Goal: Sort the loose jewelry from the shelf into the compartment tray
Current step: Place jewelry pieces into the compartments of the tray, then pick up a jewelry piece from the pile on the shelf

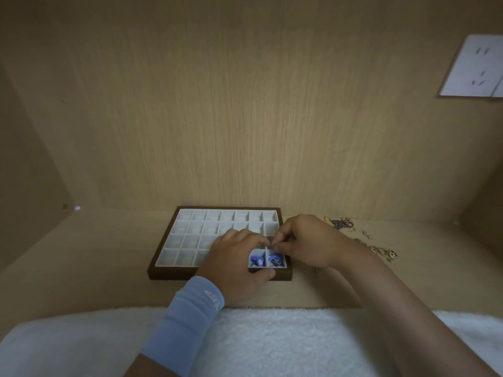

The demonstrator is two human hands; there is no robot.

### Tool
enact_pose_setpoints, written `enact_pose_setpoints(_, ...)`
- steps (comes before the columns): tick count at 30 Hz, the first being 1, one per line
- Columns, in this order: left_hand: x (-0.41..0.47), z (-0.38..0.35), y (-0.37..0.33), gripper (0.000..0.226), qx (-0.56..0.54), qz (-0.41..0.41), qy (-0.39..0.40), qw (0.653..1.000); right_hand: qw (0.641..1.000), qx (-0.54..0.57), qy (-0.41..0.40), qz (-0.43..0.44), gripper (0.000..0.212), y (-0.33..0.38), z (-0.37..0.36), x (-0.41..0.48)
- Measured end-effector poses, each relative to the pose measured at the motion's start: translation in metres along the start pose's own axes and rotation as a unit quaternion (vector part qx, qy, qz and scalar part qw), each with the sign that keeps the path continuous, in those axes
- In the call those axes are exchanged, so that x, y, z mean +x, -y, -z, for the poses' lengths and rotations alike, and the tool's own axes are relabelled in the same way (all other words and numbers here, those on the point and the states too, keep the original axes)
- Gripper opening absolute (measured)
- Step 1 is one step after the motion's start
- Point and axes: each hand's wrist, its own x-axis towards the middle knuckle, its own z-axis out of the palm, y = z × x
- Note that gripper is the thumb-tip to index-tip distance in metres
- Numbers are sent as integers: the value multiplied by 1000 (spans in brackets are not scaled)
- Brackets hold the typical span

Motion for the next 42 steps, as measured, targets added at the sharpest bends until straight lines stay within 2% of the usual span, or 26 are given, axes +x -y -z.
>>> enact_pose_setpoints(3,0,-3,1,55,-15,13,17,1000,1000,-25,4,17,9,3,-5,-4)
enact_pose_setpoints(7,3,-7,1,48,-62,27,16,998,995,-72,-12,67,15,6,-17,-14)
enact_pose_setpoints(12,7,-13,-10,47,-65,27,13,997,993,-91,-20,71,26,-5,-15,-29)
enact_pose_setpoints(14,9,-13,-15,50,-54,41,33,997,997,-34,-40,59,28,-17,-7,-38)
enact_pose_setpoints(18,19,-3,-28,58,27,59,60,996,985,81,-153,9,24,-46,19,-53)
enact_pose_setpoints(20,29,-1,-41,51,44,40,39,997,983,63,-172,-31,23,-67,30,-57)
enact_pose_setpoints(24,57,-21,-78,29,-18,-28,18,999,967,-7,-220,-124,18,-120,36,-68)
enact_pose_setpoints(29,96,-61,-118,27,-25,-54,55,997,967,-54,-215,-126,24,-146,26,-75)
enact_pose_setpoints(34,120,-83,-131,31,39,-39,73,996,968,-104,-202,-107,23,-149,20,-66)
enact_pose_setpoints(38,122,-90,-129,21,38,-5,71,997,964,-72,-222,-126,18,-152,20,-61)
enact_pose_setpoints(42,120,-95,-124,18,9,12,47,999,961,12,-238,-141,11,-157,18,-60)
